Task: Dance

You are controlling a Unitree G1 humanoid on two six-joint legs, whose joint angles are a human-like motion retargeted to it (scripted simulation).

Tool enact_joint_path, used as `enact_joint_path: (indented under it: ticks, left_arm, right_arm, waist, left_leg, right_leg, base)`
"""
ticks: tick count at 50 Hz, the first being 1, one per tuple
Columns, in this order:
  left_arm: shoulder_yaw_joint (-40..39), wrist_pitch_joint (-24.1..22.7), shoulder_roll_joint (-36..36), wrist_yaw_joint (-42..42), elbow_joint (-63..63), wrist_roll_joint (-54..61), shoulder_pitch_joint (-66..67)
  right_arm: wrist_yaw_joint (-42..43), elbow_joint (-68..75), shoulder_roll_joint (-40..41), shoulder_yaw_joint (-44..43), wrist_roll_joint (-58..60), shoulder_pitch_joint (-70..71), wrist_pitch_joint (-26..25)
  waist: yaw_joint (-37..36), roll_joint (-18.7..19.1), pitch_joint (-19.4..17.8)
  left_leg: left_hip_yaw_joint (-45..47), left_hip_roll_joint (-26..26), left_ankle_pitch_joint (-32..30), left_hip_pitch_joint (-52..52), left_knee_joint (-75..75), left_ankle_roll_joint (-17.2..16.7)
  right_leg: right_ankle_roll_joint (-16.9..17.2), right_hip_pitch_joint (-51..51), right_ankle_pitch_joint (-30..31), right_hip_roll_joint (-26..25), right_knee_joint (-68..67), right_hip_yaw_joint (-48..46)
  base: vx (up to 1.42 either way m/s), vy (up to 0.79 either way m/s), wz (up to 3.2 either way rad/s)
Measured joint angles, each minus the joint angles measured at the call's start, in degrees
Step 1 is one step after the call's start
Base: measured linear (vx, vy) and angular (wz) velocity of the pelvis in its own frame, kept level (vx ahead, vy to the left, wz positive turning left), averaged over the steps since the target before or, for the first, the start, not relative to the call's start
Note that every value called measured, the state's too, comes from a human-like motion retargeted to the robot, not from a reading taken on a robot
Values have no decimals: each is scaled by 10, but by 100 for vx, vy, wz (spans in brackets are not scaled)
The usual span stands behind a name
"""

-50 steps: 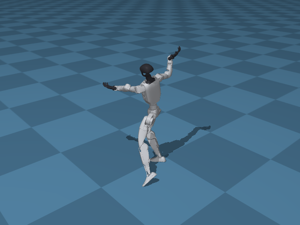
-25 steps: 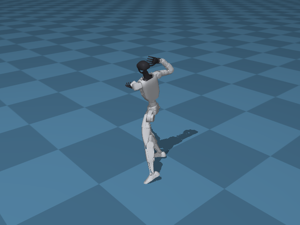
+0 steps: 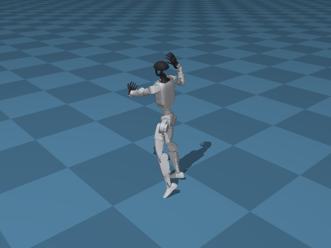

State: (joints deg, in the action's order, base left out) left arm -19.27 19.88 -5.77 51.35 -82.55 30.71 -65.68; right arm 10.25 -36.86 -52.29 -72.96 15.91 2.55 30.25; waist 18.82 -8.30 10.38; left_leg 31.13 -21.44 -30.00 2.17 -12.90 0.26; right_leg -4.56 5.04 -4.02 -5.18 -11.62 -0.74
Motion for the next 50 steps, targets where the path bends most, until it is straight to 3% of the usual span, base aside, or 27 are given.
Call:
enact_joint_path:
  ticks: [2,5,10,14,17,21,22,23,25,26,28,30,32,35,39,41,43,46,47,50]
  left_arm:
    - [-5,-8,-44,59,15,-31,5]
    - [-19,-32,-120,102,24,-68,25]
    - [-61,-86,-253,30,-5,-54,110]
    - [-131,-132,-314,-75,-46,-17,214]
    - [-224,-170,-304,-141,-43,-3,318]
    - [-371,-158,-240,-195,-17,-3,449]
    - [-400,-152,-220,-200,-11,-1,480]
    - [-427,-146,-197,-205,-6,-1,508]
    - [-464,-135,-156,-226,-2,5,556]
    - [-477,-133,-138,-241,0,7,578]
    - [-496,-135,-108,-272,4,8,620]
    - [-509,-140,-88,-304,8,2,661]
    - [-523,-145,-82,-338,14,-14,698]
    - [-556,-150,-99,-398,21,-44,739]
    - [-596,-148,-164,-461,27,-82,773]
    - [-596,-152,-204,-480,30,-105,779]
    - [-582,-151,-244,-493,29,-134,772]
    - [-565,-130,-296,-514,21,-200,754]
    - [-564,-121,-312,-519,18,-225,753]
    - [-567,-101,-356,-521,17,-303,769]
  right_arm:
    - [-3,43,26,17,-38,17,-13]
    - [-2,115,71,61,-117,48,-20]
    - [-67,258,170,103,-344,112,-21]
    - [-276,390,272,55,-576,144,-39]
    - [-423,518,338,-21,-696,158,-91]
    - [-499,709,410,-143,-826,135,-181]
    - [-498,760,425,-176,-854,121,-203]
    - [-489,811,439,-210,-875,107,-224]
    - [-458,915,461,-279,-905,72,-258]
    - [-438,970,470,-308,-912,43,-288]
    - [-387,1072,491,-351,-909,-15,-355]
    - [-314,1151,515,-370,-888,-62,-403]
    - [-220,1198,535,-363,-876,-96,-436]
    - [-99,1205,545,-337,-848,-127,-449]
    - [-103,1159,525,-303,-715,-171,-506]
    - [-146,1145,501,-294,-610,-202,-557]
    - [-178,1143,465,-284,-504,-235,-594]
    - [-174,1153,377,-264,-360,-266,-624]
    - [-168,1156,343,-253,-312,-271,-634]
    - [-173,1156,239,-200,-174,-267,-662]
  waist:
    - [-19,-1,4]
    - [-40,3,13]
    - [-55,14,11]
    - [-69,17,4]
    - [-80,19,-5]
    - [-87,35,-23]
    - [-89,36,-26]
    - [-93,34,-28]
    - [-109,25,-33]
    - [-123,20,-39]
    - [-151,14,-48]
    - [-173,14,-56]
    - [-195,16,-59]
    - [-224,24,-53]
    - [-275,27,-59]
    - [-298,38,-70]
    - [-315,65,-82]
    - [-326,121,-104]
    - [-322,129,-106]
    - [-283,143,-89]
  left_leg:
    - [30,26,0,4,14,56]
    - [54,64,0,6,53,95]
    - [37,87,10,28,49,111]
    - [11,90,9,53,34,106]
    - [-16,94,7,75,28,88]
    - [-81,77,15,105,22,-49]
    - [-102,77,27,116,20,-68]
    - [-123,80,44,132,15,-60]
    - [-149,96,74,163,-2,13]
    - [-116,93,90,169,-3,45]
    - [-7,84,86,163,9,90]
    - [78,93,79,154,23,91]
    - [103,125,128,162,23,76]
    - [65,166,184,188,21,75]
    - [-68,233,226,203,-5,76]
    - [-113,257,231,183,-6,81]
    - [-164,271,238,148,2,77]
    - [-215,257,252,84,11,51]
    - [-228,260,254,72,14,45]
    - [-280,265,242,74,9,45]
  right_leg:
    - [2,2,9,23,13,-5]
    - [6,17,18,48,21,-6]
    - [13,24,25,74,26,-24]
    - [14,25,29,84,29,-46]
    - [22,22,23,90,32,-69]
    - [41,13,6,85,37,-113]
    - [46,9,1,88,39,-128]
    - [53,5,-3,95,43,-144]
    - [67,-9,-8,115,52,-174]
    - [75,-21,-9,124,58,-192]
    - [90,-44,-11,139,71,-227]
    - [106,-69,-15,148,82,-266]
    - [122,-96,-20,153,94,-312]
    - [151,-131,-26,154,105,-373]
    - [165,-201,7,162,91,-426]
    - [150,-245,59,160,67,-452]
    - [104,-283,122,154,18,-470]
    - [-33,-261,215,177,-166,-373]
    - [-49,-221,234,179,-235,-301]
    - [62,-77,198,98,-385,-75]
  base:
    - [0,27,1]
    - [1,25,17]
    - [5,18,31]
    - [9,10,53]
    - [7,10,87]
    - [12,6,145]
    - [28,1,208]
    - [37,1,215]
    - [43,-1,220]
    - [46,-2,222]
    - [61,4,231]
    - [68,10,257]
    - [68,11,270]
    - [81,7,267]
    - [100,-2,228]
    - [98,-2,232]
    - [103,-2,251]
    - [79,-3,234]
    - [77,-14,228]
    - [80,-26,243]
